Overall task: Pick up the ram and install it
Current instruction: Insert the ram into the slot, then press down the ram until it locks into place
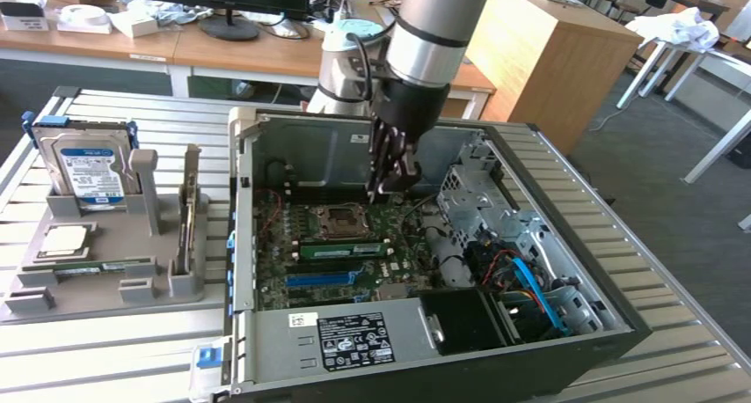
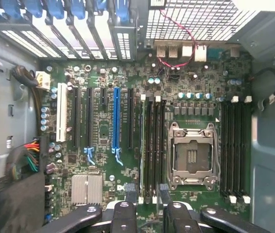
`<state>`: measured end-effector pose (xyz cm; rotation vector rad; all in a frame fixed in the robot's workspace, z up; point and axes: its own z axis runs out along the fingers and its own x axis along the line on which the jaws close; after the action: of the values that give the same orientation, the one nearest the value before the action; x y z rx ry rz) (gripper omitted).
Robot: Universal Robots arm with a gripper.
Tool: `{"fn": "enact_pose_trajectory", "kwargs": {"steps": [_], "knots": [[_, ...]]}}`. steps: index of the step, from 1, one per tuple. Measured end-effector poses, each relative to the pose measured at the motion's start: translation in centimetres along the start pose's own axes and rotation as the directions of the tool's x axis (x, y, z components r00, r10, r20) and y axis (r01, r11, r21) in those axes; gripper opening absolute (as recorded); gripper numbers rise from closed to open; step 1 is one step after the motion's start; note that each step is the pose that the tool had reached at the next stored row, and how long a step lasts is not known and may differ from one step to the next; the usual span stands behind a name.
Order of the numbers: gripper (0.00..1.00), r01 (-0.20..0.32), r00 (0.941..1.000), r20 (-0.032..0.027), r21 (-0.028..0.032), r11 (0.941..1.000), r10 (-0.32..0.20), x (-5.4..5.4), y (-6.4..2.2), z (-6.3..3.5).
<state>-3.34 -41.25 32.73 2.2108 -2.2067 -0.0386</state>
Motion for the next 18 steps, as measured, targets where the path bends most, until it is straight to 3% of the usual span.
{"fn": "enact_pose_trajectory", "kwargs": {"steps": [9,18], "knots": [[0.31,0.000,1.0000,0.0000,0.0001,1.0000,0.000,0.0,0.04,-1.44],[0.31,0.000,1.0000,0.0000,0.0001,1.0000,0.000,0.0,0.04,-1.48]]}}
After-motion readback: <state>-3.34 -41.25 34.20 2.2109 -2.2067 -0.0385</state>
